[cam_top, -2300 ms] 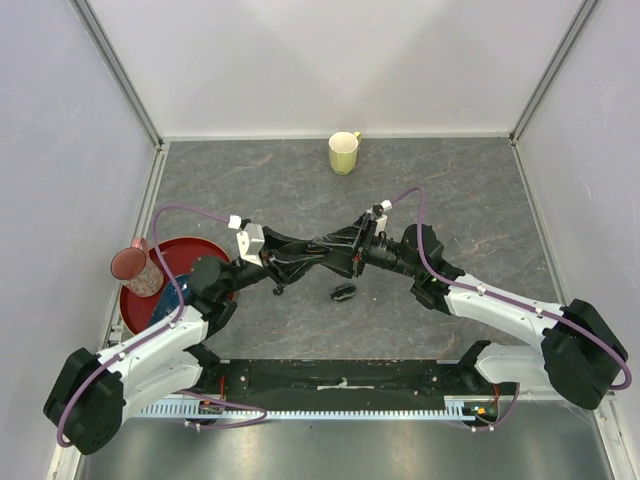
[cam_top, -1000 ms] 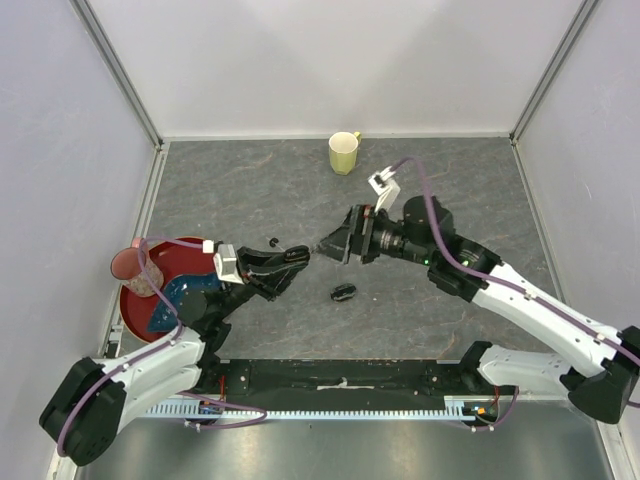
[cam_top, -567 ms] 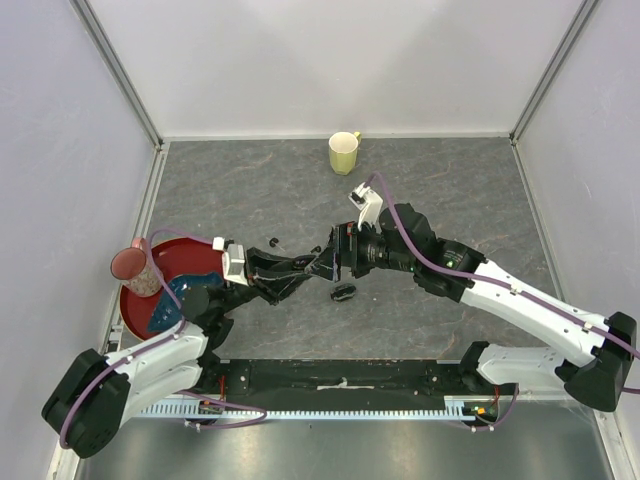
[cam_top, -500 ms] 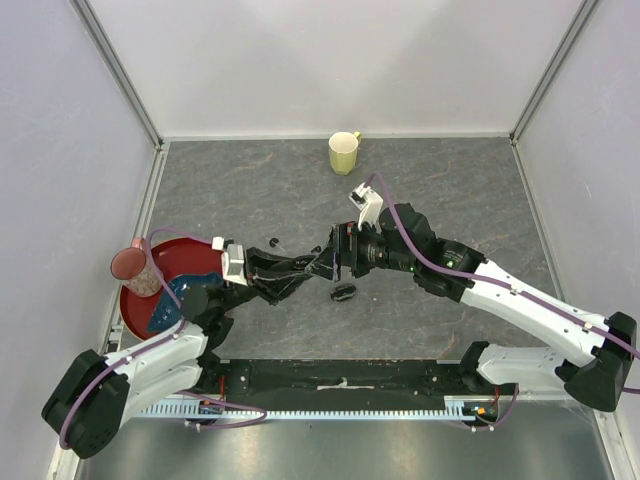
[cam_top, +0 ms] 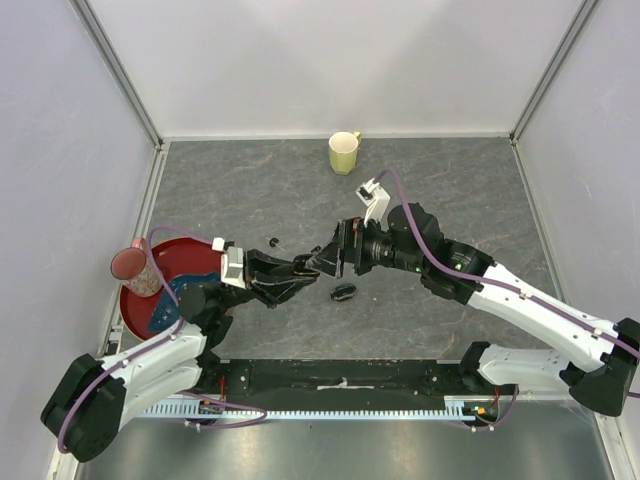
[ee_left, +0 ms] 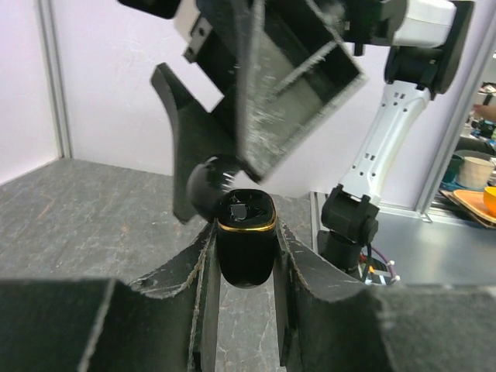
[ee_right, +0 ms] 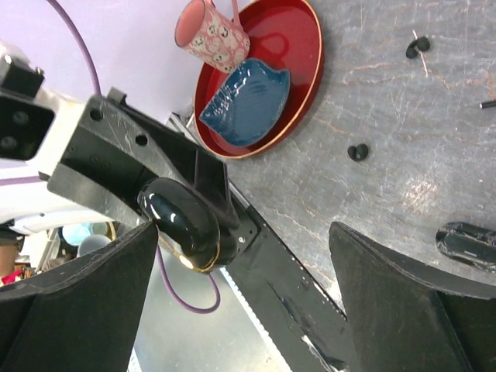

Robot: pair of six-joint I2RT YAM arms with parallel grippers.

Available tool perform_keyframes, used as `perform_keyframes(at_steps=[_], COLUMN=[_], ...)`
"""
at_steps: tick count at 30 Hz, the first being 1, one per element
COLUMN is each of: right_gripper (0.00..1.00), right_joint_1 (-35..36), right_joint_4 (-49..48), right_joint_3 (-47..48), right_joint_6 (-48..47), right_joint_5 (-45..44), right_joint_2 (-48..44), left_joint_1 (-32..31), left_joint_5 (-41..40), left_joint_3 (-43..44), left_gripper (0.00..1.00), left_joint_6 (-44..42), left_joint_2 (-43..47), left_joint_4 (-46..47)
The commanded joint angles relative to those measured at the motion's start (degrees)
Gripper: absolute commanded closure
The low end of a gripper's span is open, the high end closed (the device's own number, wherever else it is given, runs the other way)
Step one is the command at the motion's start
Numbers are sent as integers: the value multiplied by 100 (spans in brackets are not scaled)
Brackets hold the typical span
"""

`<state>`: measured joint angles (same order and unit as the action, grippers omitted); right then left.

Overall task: Insert the wireless bluetooth earbuds into the charging case
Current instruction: Open the charging case, then pick up the earbud from the center of the board.

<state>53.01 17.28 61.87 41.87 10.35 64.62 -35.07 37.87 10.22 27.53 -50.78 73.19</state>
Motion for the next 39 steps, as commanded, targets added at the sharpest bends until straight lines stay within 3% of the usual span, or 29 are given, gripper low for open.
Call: perform_keyframes(at_steps=[1, 7, 14, 19, 23, 26, 31, 39], right_gripper=[2, 2, 2, 2, 7, 18, 24, 28], right_joint_1=[-124, -142, -282, -616, -1493, -1890, -1962, -1962], right_joint_4=[-470, -971, -1394, -851, -7, 266, 803, 901], right_joint_3=[247, 151, 168, 89, -121, -228, 245, 932], right_joint_6=[199, 374, 401, 349, 235, -221, -1433, -1910], right_joint_5=[-43, 537, 338, -611, -965, -798, -990, -1527], right_joint_2=[-99, -142, -590, -872, -732, -364, 866, 2695], left_joint_1=[-35, -35, -35, -35, -35, -35, -35, -44], left_joint_5=[327, 99, -253, -298, -192, -183, -192, -210], left_joint_3=[7, -2, -99, -99, -11, -46, -38, 51], left_gripper=[98, 98, 98, 98, 98, 98, 98, 98], left_joint_6=[95, -116, -397, -556, -608, -617, -731, -854], left_joint_2=[314, 613, 1069, 1395, 1703, 1984, 2423, 2819], left_joint_4=[231, -313, -1086, -1508, -2149, -2379, -2985, -3539])
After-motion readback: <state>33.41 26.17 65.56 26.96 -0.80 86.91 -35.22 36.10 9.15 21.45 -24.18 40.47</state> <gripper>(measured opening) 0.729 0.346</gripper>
